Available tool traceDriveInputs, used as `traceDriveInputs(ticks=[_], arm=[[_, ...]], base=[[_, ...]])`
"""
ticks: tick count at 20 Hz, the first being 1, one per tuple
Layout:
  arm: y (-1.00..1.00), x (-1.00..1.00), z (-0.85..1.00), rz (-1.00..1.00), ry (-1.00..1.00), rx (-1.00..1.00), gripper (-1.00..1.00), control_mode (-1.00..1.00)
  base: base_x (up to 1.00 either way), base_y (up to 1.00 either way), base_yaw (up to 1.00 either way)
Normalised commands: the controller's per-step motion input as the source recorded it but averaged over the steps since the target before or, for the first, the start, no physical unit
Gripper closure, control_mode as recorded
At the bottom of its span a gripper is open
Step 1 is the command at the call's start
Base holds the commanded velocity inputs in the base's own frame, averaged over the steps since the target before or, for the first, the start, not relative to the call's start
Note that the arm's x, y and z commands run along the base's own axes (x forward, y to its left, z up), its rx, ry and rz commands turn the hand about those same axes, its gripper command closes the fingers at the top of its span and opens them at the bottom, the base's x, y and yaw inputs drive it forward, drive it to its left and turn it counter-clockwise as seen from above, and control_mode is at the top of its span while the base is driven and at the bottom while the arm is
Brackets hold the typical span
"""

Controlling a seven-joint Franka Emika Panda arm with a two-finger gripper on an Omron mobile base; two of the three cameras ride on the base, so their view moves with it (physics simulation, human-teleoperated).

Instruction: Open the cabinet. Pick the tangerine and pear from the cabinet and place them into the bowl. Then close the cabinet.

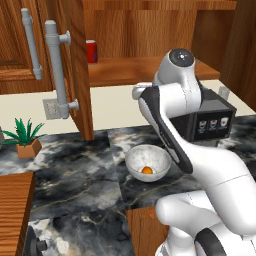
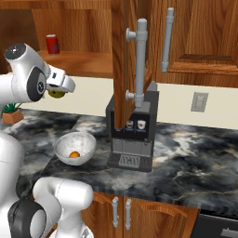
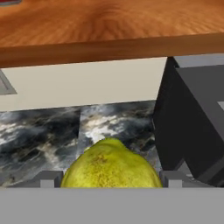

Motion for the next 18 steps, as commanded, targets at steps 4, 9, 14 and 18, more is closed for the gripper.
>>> traceDriveInputs(ticks=[4,9,14,18], arm=[[0.0,-0.03,-0.79,0.0,0.03,0.0,1.0,-1.0],[0.0,0.0,-0.85,0.0,0.06,0.01,1.0,-1.0],[0.0,0.06,-0.82,0.0,0.18,0.04,1.0,-1.0],[0.0,0.27,-0.65,0.0,0.15,0.07,1.0,-1.0]], base=[[0.0,0.0,0.0],[0.0,0.0,0.0],[0.0,0.0,0.0],[0.0,0.0,0.0]])
